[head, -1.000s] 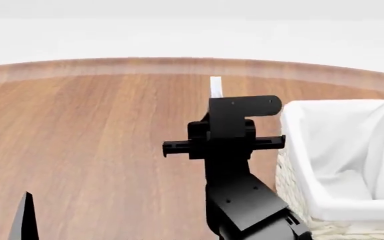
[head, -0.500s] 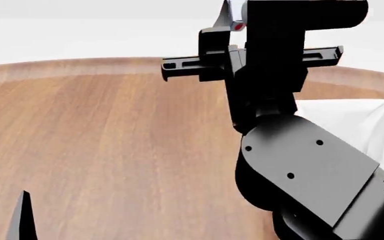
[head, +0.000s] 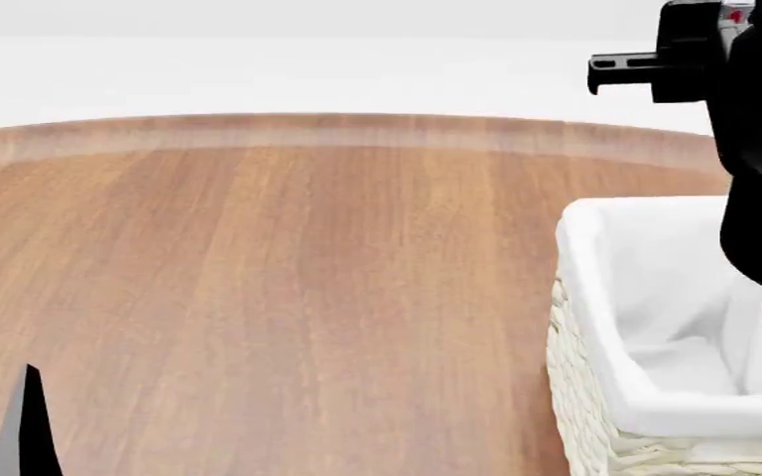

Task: Pick up the cream cheese box, and put it in the basket.

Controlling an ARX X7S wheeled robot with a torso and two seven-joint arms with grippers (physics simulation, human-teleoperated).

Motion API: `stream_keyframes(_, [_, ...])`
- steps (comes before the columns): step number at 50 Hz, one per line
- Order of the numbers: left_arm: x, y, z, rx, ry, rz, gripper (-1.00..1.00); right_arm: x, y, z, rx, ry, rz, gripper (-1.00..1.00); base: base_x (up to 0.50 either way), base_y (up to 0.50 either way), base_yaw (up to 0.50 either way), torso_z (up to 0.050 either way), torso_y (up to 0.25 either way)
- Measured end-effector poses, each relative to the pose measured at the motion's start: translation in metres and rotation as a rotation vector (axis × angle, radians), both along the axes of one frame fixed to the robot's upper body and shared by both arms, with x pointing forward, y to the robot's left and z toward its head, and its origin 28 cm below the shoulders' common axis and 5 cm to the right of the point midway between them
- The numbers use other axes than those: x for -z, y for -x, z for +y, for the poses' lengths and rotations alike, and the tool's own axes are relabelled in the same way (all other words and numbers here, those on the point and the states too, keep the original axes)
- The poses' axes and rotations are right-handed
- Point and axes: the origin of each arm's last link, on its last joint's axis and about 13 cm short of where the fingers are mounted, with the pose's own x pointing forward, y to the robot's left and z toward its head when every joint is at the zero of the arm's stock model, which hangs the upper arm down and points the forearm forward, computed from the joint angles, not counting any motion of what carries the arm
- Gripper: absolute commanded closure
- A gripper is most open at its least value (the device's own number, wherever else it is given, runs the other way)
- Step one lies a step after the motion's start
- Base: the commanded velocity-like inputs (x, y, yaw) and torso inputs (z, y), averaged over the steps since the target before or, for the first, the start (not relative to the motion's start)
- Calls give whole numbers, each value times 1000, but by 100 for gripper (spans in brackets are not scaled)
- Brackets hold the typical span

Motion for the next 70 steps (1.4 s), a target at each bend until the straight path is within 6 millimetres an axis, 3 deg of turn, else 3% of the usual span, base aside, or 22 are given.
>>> stream_keyframes(17, [0,-2,2,-15,-1,-2,-100,-10,-27,-40,36,-42,375,100,0,0,0,0,0])
stream_keyframes(40, [0,-1,1,-12,-4,-5,-100,-15,-18,-42,-36,-107,769,100,0,0,0,0,1])
stream_keyframes(53, [2,-2,1,-10,-4,-2,-100,5,-12,-45,-28,-114,915,100,0,0,0,0,0])
stream_keyframes(70, [3,-2,0,-8,-11,0,-100,38,-12,-51,-37,-165,971,100,0,0,0,0,1])
